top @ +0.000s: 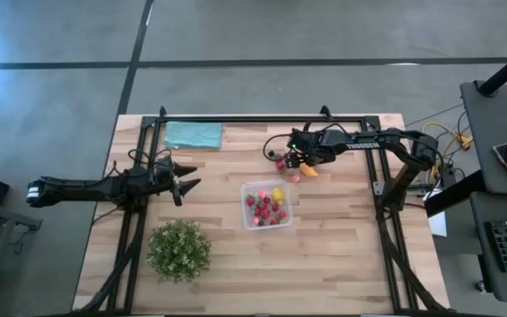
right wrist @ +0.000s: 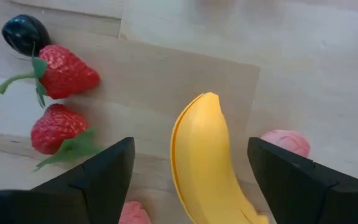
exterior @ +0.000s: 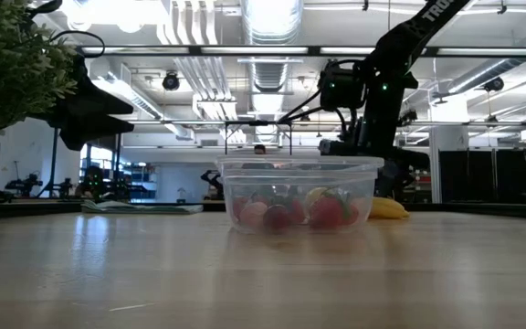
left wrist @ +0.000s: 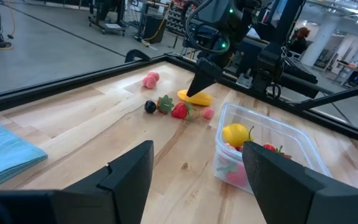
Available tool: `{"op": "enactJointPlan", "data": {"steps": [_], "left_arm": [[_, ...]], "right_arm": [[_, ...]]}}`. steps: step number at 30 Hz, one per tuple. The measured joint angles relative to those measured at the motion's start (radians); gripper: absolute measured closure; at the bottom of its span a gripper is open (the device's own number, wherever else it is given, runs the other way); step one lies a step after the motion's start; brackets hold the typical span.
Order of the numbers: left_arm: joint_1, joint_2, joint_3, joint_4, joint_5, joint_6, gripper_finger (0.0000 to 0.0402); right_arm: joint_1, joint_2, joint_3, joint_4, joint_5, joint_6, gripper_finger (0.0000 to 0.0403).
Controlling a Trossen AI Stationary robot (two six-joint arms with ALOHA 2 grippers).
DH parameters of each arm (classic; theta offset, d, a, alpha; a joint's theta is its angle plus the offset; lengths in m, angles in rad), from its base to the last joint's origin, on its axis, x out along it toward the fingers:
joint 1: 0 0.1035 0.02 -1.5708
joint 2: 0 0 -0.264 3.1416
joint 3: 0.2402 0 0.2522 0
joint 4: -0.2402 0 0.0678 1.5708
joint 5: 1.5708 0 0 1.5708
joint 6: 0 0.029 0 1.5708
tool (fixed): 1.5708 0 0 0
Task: Pick and placing Produce into tupperware
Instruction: Put the banana into the transparent container
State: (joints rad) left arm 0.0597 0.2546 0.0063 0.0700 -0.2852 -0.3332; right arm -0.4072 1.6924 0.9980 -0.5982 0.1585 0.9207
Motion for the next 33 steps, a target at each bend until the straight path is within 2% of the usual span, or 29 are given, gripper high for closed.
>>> {"op": "enactJointPlan", "data": {"steps": [12,18,33], "left_arm": [[0.0,0.0,0.0,0.0,0.0,0.0,0.0169],[0.0,0.0,0.0,0.0,0.0,0.0,0.0169],[0.0,0.0,0.0,0.0,0.0,0.0,0.0169]], "right_arm": [[0.003,0.061,-0.007,-0.006,-0.007,-0.059,0.0108],[0.002,0.061,-0.006,-0.004,0.026,-0.073,0.0111],[0.003,0.061,-0.006,-0.035,0.017,-0.087,0.0177]]}}
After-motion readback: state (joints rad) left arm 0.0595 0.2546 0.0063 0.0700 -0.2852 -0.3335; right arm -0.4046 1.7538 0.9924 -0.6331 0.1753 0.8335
